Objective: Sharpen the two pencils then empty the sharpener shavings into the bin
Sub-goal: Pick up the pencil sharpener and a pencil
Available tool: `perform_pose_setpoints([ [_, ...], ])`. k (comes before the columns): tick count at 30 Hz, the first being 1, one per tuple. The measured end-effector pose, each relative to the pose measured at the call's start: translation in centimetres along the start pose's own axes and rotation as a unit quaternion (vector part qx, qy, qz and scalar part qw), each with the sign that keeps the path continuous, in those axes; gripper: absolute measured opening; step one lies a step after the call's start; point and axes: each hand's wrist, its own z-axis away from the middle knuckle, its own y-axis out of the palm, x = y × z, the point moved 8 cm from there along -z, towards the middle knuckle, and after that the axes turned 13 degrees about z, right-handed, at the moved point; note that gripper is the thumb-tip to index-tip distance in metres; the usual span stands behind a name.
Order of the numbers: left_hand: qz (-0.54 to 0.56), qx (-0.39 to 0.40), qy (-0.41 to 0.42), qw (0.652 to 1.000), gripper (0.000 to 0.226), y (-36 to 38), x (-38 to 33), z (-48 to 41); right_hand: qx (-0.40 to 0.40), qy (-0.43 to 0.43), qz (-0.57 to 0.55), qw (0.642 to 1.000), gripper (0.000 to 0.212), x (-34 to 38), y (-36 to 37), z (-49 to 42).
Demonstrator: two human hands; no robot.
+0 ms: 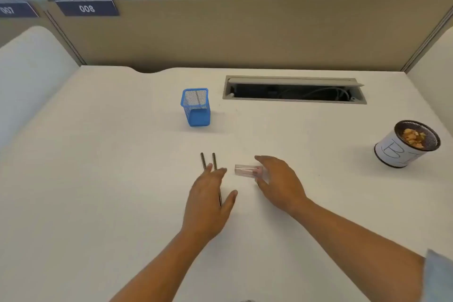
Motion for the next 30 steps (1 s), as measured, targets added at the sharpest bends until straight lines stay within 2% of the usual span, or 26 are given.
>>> perform_pose_setpoints([
  [3,0.005,0.026,0.025,0.999,0.051,0.5,0.0,-0.9,0.009,-0.012,0.036,0.999,0.043,0.6,0.4,-0.8],
  [6,0.051,0.059,0.023,0.997,0.046,0.8,0.6,-1.6,0.025,0.016,0.043,0.999,0.033,0.8,1.2,-1.2],
  [10,0.054,0.092,0.058,0.993,0.052,0.5,1.1,-2.0,0.012,0.044,-0.006,0.999,0.028,1.7,0.6,-0.5],
  [15,0.010,0.102,0.169,0.980,0.067,-0.2,-0.6,-1.7,-0.009,0.026,-0.134,0.991,0.019,6.9,-2.1,2.4],
  [16,0.015,0.095,0.180,0.979,0.060,-0.6,-0.9,-1.6,-0.005,0.022,-0.148,0.989,0.019,8.0,-2.5,3.1],
  [19,0.039,0.045,0.188,0.980,0.021,-2.6,-1.5,-1.2,-0.016,0.034,-0.202,0.979,0.021,10.4,-3.9,5.0],
  [20,0.042,0.037,0.189,0.980,0.017,-3.2,-1.4,-0.9,-0.023,0.038,-0.217,0.975,0.022,11.2,-4.3,5.5],
  [26,0.006,0.036,0.216,0.976,0.009,-5.6,-2.0,1.0,-0.066,0.071,-0.221,0.971,0.020,13.6,-5.9,7.7],
  [30,0.016,0.035,0.187,0.982,0.012,-6.5,-2.2,2.1,-0.042,0.084,-0.262,0.961,0.024,14.1,-5.9,8.6],
])
